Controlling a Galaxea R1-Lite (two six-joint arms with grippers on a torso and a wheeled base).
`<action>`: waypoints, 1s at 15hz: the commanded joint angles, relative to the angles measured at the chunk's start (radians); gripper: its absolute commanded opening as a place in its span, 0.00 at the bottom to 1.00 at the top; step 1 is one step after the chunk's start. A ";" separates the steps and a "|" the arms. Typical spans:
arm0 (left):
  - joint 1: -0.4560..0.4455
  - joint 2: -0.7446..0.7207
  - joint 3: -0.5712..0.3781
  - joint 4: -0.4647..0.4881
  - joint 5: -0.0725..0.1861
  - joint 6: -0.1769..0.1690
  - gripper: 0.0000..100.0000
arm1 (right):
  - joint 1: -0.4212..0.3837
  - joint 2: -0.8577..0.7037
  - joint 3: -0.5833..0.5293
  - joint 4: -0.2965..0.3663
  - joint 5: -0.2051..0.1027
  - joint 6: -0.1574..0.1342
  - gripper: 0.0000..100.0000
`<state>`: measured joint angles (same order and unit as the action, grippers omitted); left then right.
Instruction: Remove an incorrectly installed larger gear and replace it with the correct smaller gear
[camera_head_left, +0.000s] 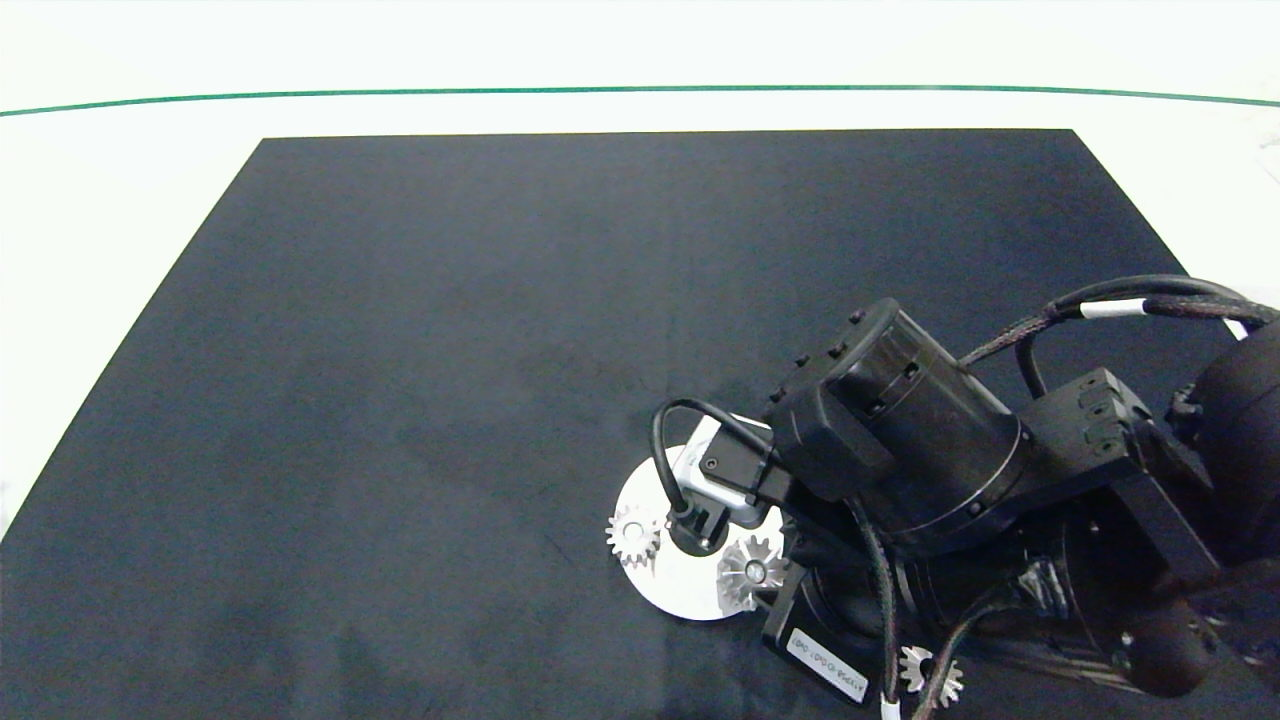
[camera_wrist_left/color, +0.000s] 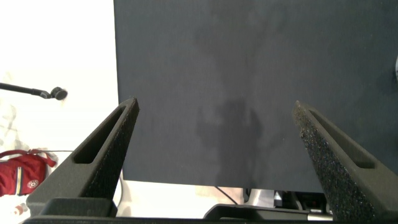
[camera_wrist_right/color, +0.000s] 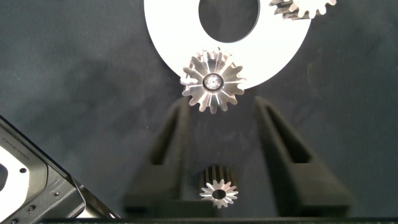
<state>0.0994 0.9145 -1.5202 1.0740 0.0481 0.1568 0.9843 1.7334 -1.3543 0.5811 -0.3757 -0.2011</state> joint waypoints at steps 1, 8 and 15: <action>0.000 0.000 0.000 0.006 0.001 0.001 1.00 | 0.001 0.000 0.004 0.003 0.000 0.000 1.00; 0.000 0.000 0.002 0.006 0.001 0.004 1.00 | -0.012 0.008 0.168 -0.202 0.000 0.003 1.00; 0.000 0.000 0.005 0.001 0.001 0.013 1.00 | -0.067 0.060 0.184 -0.247 0.018 0.003 1.00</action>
<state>0.0994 0.9145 -1.5157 1.0717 0.0481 0.1713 0.9285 1.7736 -1.1717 0.3338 -0.3579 -0.1962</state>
